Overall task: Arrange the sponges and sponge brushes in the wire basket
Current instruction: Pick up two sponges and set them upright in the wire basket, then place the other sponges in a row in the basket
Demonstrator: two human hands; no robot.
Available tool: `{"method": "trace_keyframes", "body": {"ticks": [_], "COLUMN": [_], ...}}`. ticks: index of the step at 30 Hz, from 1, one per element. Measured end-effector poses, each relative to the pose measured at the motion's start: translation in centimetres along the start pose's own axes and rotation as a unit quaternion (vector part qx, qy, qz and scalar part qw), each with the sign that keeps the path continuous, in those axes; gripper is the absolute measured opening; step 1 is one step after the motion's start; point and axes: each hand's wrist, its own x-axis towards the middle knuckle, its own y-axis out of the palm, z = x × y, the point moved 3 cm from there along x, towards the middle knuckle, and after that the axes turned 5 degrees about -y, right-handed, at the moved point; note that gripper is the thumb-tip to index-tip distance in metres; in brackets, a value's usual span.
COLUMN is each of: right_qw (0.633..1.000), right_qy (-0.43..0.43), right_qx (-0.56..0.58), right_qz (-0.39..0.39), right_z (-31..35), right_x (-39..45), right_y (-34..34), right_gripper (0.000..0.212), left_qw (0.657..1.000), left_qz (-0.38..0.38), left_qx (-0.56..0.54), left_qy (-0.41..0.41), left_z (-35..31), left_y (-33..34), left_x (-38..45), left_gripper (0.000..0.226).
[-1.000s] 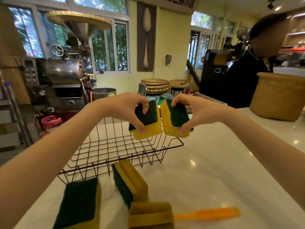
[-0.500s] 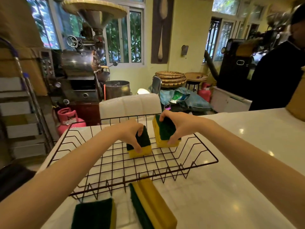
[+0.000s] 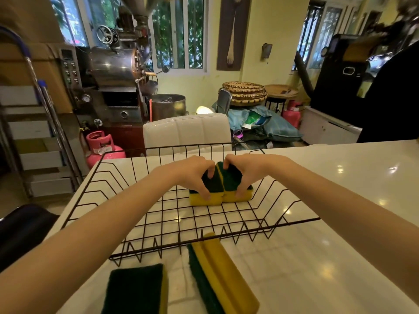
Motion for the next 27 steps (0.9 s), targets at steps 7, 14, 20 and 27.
{"method": "trace_keyframes", "body": {"ticks": [7, 14, 20, 27], "right_qw": [0.998, 0.993, 0.939, 0.906], "right_qy": [-0.011, -0.037, -0.119, -0.152], "right_qx": [-0.063, -0.008, 0.163, 0.117], "right_qz": [-0.014, -0.111, -0.277, -0.377], "right_z": [0.3, 2.4, 7.9, 12.6], "right_x": [0.1, -3.5, -10.8, -17.0], "right_y": [0.8, 0.4, 1.2, 6.0], "right_gripper": [0.077, 0.082, 0.065, 0.029], "left_qw": [1.0, 0.995, 0.993, 0.983], "left_qz": [0.014, 0.085, -0.035, -0.127], "left_qx": [-0.004, -0.025, -0.109, -0.124], "left_qy": [-0.012, -0.052, 0.008, 0.057], "left_z": [-0.5, -0.6, -2.3, -4.3], "left_y": [0.1, -2.3, -3.3, -0.6], "left_x": [-1.1, -5.3, -13.2, -22.1], "left_gripper": [0.045, 0.075, 0.076, 0.059]}}
